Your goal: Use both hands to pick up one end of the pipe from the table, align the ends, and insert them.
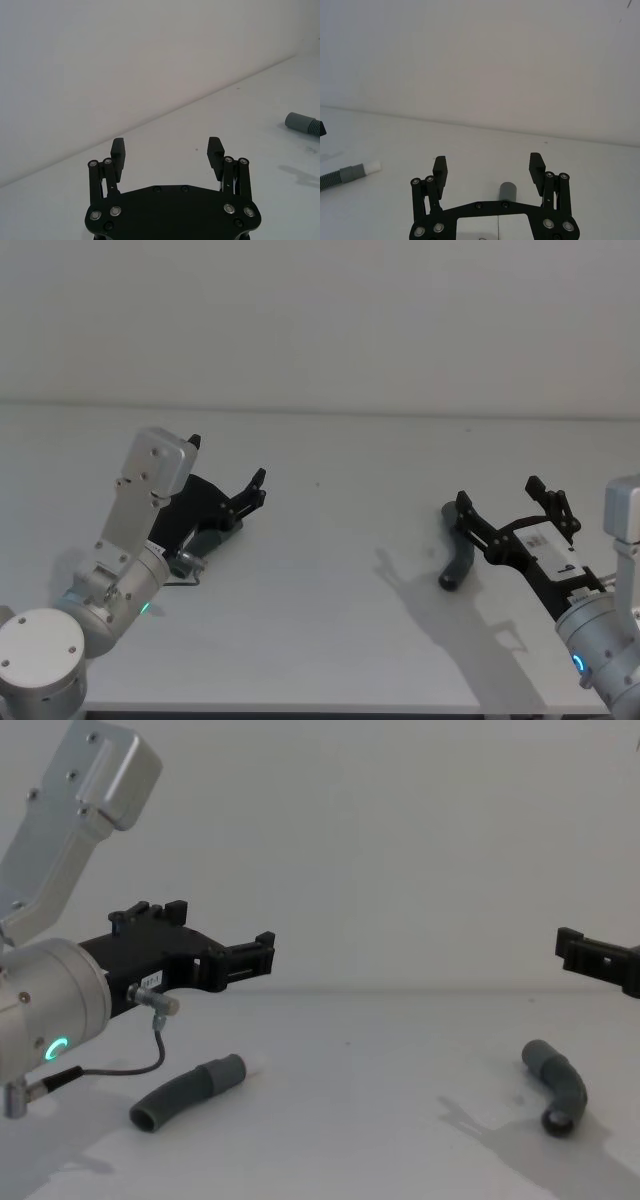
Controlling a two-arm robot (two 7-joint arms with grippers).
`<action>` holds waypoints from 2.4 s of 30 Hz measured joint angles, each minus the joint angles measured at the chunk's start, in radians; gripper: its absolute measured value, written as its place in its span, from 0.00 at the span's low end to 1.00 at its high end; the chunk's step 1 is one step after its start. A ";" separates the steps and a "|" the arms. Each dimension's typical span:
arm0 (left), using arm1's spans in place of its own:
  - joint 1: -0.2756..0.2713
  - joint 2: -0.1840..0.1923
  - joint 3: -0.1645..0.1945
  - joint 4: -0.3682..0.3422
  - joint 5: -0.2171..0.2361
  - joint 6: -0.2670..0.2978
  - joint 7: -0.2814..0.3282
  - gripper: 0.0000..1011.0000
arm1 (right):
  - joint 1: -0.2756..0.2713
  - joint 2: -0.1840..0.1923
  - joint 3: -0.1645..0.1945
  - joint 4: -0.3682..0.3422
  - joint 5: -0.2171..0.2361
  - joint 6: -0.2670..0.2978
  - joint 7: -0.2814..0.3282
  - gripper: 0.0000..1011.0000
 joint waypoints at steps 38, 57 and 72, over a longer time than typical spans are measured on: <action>0.000 0.000 0.000 0.000 0.000 0.000 0.000 0.99 | 0.000 0.000 0.000 0.000 0.000 0.000 0.000 1.00; -0.005 0.029 -0.008 -0.039 -0.016 0.114 -0.039 0.99 | 0.000 0.000 0.000 0.000 0.000 0.000 0.000 1.00; -0.050 0.102 -0.030 -0.062 -0.057 0.309 -0.146 0.99 | 0.000 0.000 0.000 0.000 0.000 0.000 0.000 1.00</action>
